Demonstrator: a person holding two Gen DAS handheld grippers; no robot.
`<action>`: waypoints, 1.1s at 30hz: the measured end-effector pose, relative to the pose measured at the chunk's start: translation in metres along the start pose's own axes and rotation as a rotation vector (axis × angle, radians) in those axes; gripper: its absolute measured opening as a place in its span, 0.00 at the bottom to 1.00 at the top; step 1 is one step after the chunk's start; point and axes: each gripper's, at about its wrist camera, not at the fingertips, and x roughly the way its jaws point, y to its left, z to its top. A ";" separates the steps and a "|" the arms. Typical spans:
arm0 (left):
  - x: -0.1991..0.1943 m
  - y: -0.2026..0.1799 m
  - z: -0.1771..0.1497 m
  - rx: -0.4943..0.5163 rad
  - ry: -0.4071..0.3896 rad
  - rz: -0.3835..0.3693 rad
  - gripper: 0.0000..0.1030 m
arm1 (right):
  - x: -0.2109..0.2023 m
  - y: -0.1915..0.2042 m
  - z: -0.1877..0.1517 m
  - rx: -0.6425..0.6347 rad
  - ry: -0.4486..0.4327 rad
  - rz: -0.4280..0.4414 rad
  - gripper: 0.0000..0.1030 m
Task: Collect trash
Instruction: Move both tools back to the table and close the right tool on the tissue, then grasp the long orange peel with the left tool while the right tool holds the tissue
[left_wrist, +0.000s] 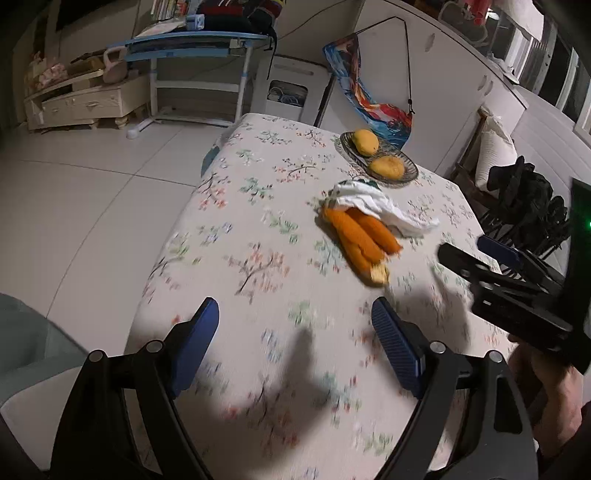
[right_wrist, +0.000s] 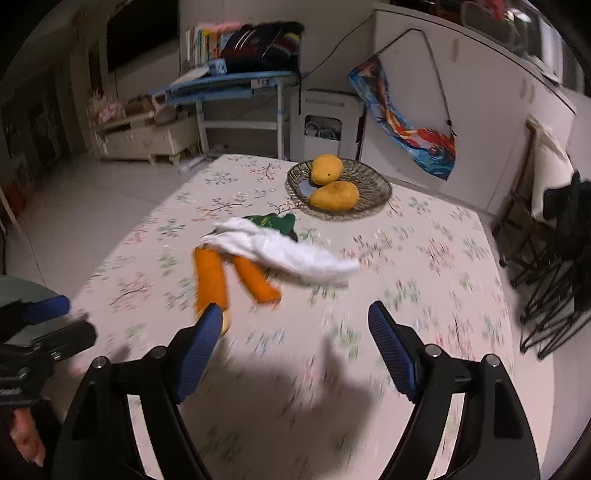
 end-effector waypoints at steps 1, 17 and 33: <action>0.004 -0.002 0.003 0.001 0.002 0.000 0.79 | 0.010 -0.001 0.006 -0.010 0.007 -0.003 0.76; 0.061 -0.018 0.038 -0.020 0.045 -0.014 0.79 | 0.075 -0.017 0.018 0.025 0.165 0.139 0.09; 0.107 -0.051 0.053 0.043 0.077 0.016 0.79 | 0.001 -0.055 -0.010 0.232 0.088 0.185 0.09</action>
